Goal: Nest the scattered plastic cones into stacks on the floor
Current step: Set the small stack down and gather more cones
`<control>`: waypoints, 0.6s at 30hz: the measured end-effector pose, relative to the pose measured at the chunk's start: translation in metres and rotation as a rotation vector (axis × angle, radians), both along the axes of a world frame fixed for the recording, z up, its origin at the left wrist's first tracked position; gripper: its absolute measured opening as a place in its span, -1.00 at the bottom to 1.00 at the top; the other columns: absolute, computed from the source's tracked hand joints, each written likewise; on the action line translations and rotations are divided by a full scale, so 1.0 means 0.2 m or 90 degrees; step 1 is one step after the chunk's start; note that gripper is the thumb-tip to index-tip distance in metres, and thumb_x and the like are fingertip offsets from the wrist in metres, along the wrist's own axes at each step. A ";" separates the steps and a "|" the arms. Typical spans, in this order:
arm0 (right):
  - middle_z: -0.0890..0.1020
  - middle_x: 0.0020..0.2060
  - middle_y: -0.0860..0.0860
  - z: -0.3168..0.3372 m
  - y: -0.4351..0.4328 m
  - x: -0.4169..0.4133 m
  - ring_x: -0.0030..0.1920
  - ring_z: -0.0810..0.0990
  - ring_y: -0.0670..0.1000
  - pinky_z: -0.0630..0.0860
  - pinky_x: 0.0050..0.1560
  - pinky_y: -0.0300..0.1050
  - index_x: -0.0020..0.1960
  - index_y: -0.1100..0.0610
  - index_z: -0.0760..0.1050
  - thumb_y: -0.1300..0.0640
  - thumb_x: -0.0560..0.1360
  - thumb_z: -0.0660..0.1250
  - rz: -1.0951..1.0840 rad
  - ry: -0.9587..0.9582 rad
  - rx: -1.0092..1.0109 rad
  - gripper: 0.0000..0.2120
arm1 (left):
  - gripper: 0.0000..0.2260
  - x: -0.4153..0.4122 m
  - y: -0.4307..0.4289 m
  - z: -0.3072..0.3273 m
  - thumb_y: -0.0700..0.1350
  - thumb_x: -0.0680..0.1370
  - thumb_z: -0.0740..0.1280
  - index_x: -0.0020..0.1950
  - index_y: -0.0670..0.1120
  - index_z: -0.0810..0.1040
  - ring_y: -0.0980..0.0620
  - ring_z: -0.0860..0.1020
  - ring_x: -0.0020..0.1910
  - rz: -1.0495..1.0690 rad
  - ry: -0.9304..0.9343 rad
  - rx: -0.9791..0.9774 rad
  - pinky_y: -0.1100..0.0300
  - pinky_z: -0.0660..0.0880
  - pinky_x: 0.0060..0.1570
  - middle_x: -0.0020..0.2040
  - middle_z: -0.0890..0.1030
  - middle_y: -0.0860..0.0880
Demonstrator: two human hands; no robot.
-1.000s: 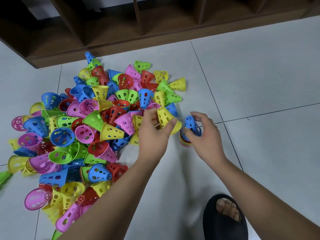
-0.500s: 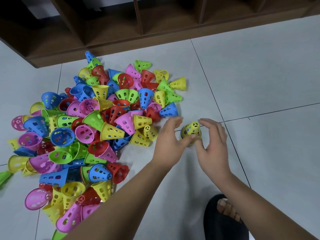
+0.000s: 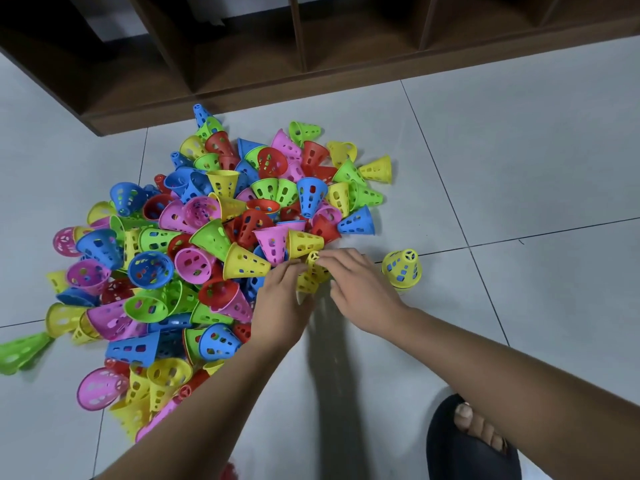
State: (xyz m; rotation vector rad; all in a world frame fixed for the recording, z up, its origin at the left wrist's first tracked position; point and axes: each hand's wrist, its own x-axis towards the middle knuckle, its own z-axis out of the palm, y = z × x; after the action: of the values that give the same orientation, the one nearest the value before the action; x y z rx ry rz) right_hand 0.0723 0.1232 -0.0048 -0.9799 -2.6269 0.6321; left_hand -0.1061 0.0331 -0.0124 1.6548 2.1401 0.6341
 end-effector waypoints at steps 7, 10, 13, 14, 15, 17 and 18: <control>0.41 0.52 0.01 -0.04 0.08 -0.06 0.44 0.40 0.12 0.45 0.40 0.11 0.56 0.07 0.37 0.18 0.56 0.34 0.060 -0.106 -0.006 -0.43 | -0.43 -0.02 0.05 -0.05 -0.18 0.44 0.56 0.45 -0.02 0.56 -0.16 0.41 0.43 -0.068 0.126 -0.089 -0.10 0.49 0.36 0.53 0.48 -0.03; 0.46 0.36 0.05 -0.03 0.08 -0.06 0.37 0.41 0.14 0.49 0.32 0.11 0.50 0.08 0.41 0.11 0.54 0.36 0.032 -0.128 0.014 -0.47 | -0.42 -0.04 0.06 -0.08 -0.23 0.38 0.58 0.39 -0.02 0.61 -0.16 0.46 0.31 -0.075 0.132 -0.087 -0.08 0.51 0.32 0.42 0.57 0.00; 0.46 0.26 0.06 -0.03 0.07 -0.04 0.27 0.45 0.14 0.52 0.24 0.09 0.43 0.05 0.45 0.02 0.53 0.37 0.021 -0.154 0.023 -0.52 | -0.48 -0.05 0.04 -0.11 -0.20 0.36 0.56 0.33 -0.02 0.66 -0.18 0.48 0.19 -0.081 0.129 -0.104 -0.10 0.56 0.18 0.29 0.64 0.00; 0.47 0.24 0.06 -0.03 0.07 -0.03 0.24 0.47 0.14 0.53 0.21 0.09 0.39 0.05 0.46 0.01 0.52 0.38 0.023 -0.153 0.025 -0.55 | -0.52 -0.05 0.03 -0.11 -0.16 0.37 0.56 0.29 -0.01 0.67 -0.18 0.48 0.14 -0.079 0.135 -0.110 -0.10 0.57 0.11 0.22 0.66 0.00; 0.47 0.23 0.06 -0.03 0.06 -0.03 0.22 0.48 0.15 0.54 0.20 0.09 0.35 0.05 0.47 0.01 0.51 0.40 0.026 -0.148 0.025 -0.57 | -0.56 -0.05 0.02 -0.12 -0.12 0.38 0.57 0.26 -0.01 0.68 -0.18 0.47 0.09 -0.074 0.139 -0.114 -0.11 0.57 0.06 0.15 0.67 0.01; 0.51 0.22 0.06 -0.05 0.04 -0.03 0.25 0.49 0.15 0.54 0.20 0.09 0.29 0.07 0.48 0.02 0.53 0.43 0.035 -0.138 0.020 -0.63 | -0.59 -0.05 0.00 -0.12 -0.10 0.38 0.55 0.23 0.00 0.68 -0.16 0.45 0.03 -0.066 0.144 -0.130 -0.10 0.56 0.00 0.07 0.67 0.01; 0.54 0.21 0.05 -0.05 0.03 -0.02 0.27 0.50 0.16 0.53 0.20 0.08 0.26 0.07 0.47 0.03 0.55 0.43 0.037 -0.138 0.018 -0.67 | -0.58 -0.05 -0.01 -0.12 -0.10 0.38 0.55 0.24 0.02 0.67 -0.15 0.43 0.02 -0.064 0.147 -0.147 -0.10 0.55 0.00 0.08 0.66 0.02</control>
State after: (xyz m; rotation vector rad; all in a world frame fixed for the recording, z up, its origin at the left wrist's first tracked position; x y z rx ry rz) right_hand 0.0676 0.1289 -0.0147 -1.0177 -2.8539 0.5262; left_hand -0.1154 0.0320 -0.0360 1.7641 2.1708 0.1643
